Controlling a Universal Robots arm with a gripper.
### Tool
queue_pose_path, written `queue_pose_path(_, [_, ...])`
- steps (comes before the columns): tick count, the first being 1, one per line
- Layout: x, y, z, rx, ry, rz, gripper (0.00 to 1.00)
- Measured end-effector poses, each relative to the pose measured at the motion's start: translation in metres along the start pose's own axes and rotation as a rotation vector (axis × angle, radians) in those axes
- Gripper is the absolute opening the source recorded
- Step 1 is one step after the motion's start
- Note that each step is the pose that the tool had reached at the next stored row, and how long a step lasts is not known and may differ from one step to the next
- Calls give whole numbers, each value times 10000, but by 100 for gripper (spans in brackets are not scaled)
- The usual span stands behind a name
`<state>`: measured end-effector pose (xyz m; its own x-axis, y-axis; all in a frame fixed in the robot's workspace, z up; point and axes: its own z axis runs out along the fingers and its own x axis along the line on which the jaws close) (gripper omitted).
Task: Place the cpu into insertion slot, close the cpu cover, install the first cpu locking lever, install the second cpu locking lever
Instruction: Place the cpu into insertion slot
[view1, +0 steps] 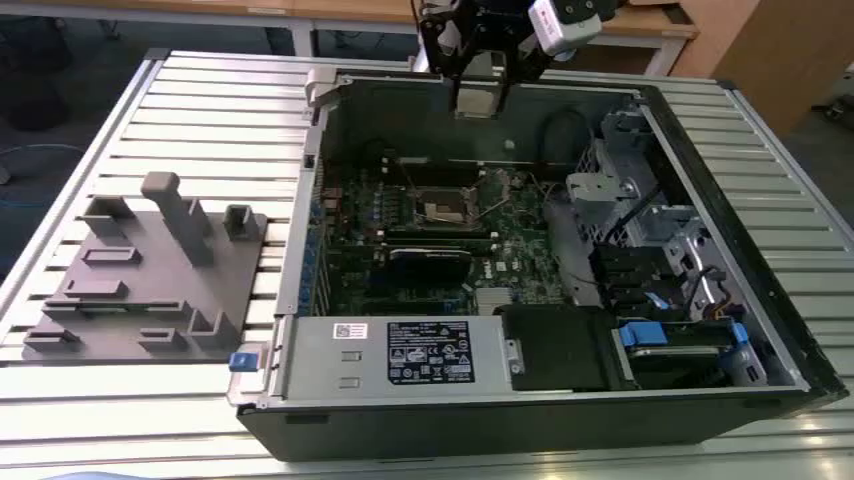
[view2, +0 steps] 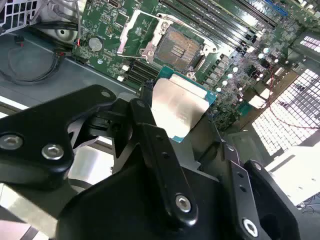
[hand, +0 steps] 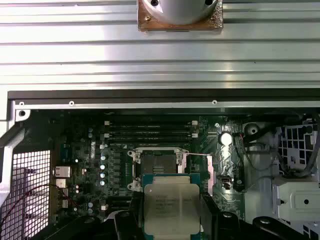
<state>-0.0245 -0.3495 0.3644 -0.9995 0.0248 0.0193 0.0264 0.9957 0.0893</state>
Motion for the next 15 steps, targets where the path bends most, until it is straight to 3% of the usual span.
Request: queue_pose_path(15, [2,-1,13,0,0,0,54])
